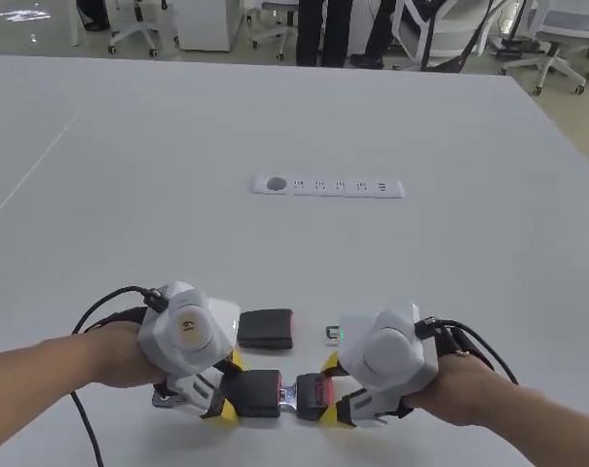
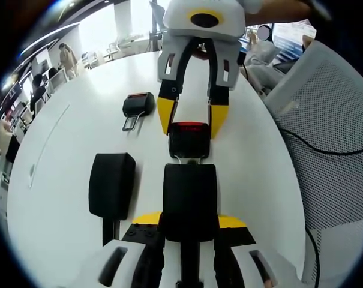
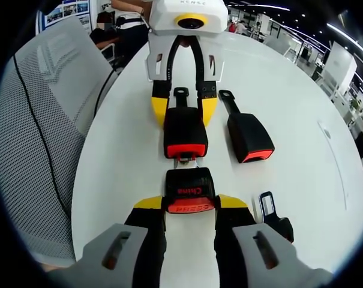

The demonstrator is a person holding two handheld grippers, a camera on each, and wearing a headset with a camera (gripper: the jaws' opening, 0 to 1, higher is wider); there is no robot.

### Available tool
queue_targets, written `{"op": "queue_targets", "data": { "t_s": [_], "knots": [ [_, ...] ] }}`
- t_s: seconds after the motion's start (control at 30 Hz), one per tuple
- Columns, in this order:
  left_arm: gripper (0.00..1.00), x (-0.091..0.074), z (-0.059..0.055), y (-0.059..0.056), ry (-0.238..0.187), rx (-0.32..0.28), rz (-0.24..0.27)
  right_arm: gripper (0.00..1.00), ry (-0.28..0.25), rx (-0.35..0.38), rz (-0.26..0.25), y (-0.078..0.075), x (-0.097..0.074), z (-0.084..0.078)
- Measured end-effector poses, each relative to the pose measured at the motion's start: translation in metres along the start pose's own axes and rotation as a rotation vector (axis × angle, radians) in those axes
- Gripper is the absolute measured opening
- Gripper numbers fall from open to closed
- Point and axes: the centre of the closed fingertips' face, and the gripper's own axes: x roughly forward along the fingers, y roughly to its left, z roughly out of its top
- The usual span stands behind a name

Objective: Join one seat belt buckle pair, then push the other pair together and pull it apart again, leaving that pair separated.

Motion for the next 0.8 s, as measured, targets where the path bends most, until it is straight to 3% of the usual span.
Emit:
{"op": "queue_targets", "data": {
  "t_s": [0.47,0.57,0.67,0.8],
  "knots": [
    [0.31,-0.001,0.003,0.0,0.003,0.001,0.0,0.27,0.018,0.02,-0.013,0.0,0.002,0.0],
    [0.31,0.001,-0.001,0.003,0.002,0.0,0.0,0.27,0.018,0.022,-0.015,0.0,0.003,0.001],
    [0.3,0.0,0.002,0.0,0.004,0.002,0.002,0.27,0.001,0.032,-0.016,0.002,0.008,0.011],
    [0.3,0.001,0.002,0.001,0.003,0.001,0.001,0.27,0.009,0.029,-0.01,0.0,0.008,0.01]
  ]
}}
